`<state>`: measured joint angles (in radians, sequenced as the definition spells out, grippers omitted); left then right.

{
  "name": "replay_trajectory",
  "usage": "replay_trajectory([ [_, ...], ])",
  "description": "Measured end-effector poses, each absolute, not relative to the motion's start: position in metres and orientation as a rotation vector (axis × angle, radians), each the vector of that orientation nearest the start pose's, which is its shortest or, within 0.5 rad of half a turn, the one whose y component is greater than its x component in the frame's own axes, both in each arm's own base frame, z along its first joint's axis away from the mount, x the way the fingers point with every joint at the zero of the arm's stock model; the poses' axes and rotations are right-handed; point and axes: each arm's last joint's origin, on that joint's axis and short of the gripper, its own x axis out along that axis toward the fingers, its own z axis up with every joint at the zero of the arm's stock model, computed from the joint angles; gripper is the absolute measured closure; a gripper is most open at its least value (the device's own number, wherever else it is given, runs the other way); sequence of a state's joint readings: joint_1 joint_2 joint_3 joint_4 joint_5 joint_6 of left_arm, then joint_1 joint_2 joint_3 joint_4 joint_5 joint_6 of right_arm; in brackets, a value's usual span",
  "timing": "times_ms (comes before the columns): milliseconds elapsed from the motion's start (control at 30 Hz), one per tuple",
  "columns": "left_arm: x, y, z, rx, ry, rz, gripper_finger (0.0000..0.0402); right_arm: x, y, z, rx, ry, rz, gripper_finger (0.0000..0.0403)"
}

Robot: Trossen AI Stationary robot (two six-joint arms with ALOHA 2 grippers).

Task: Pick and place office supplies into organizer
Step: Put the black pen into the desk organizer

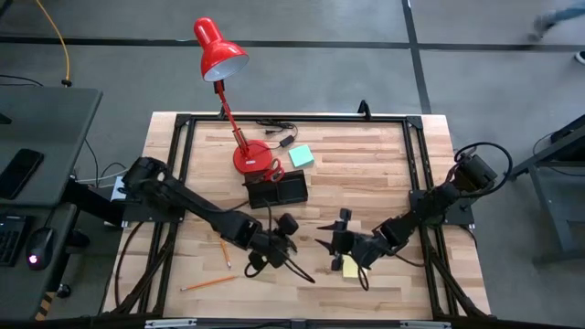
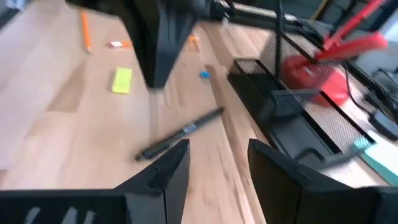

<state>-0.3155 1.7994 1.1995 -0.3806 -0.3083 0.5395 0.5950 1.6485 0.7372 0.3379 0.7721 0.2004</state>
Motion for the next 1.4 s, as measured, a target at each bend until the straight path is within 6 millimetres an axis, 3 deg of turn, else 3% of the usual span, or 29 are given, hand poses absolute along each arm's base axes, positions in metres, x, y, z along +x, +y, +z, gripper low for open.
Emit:
replay_trajectory([
  [233,0.331,-0.1,0.222,0.816,0.955,-0.209,0.0401,0.268,0.156,0.157,-0.089,0.454,-0.251,0.0251],
  [367,0.313,-0.095,0.226,0.826,0.98,-0.17,0.0401,0.27,0.152,0.149,-0.1,0.476,-0.291,0.0251],
  [500,0.305,-0.084,0.216,0.716,1.053,-0.33,0.0397,0.277,0.145,0.14,-0.096,0.487,-0.32,0.0251],
  [600,0.312,-0.075,0.208,0.702,1.055,-0.323,0.0378,0.283,0.139,0.136,-0.075,0.497,-0.319,0.0251],
  [800,0.319,-0.063,0.195,0.767,1.081,-0.39,0.03,0.288,0.134,0.132,-0.005,0.527,-0.266,0.0251],
  [1000,0.331,-0.065,0.177,0.85,1.076,-0.444,0.0241,0.289,0.135,0.13,-0.038,0.522,-0.276,0.0251],
  [1167,0.337,-0.066,0.153,0.89,1.124,-0.491,0.0227,0.289,0.136,0.121,-0.041,0.531,-0.292,0.0251],
  [1400,0.349,-0.066,0.141,0.958,1.119,-0.494,0.0243,0.291,0.138,0.114,-0.039,0.545,-0.277,0.0251],
])
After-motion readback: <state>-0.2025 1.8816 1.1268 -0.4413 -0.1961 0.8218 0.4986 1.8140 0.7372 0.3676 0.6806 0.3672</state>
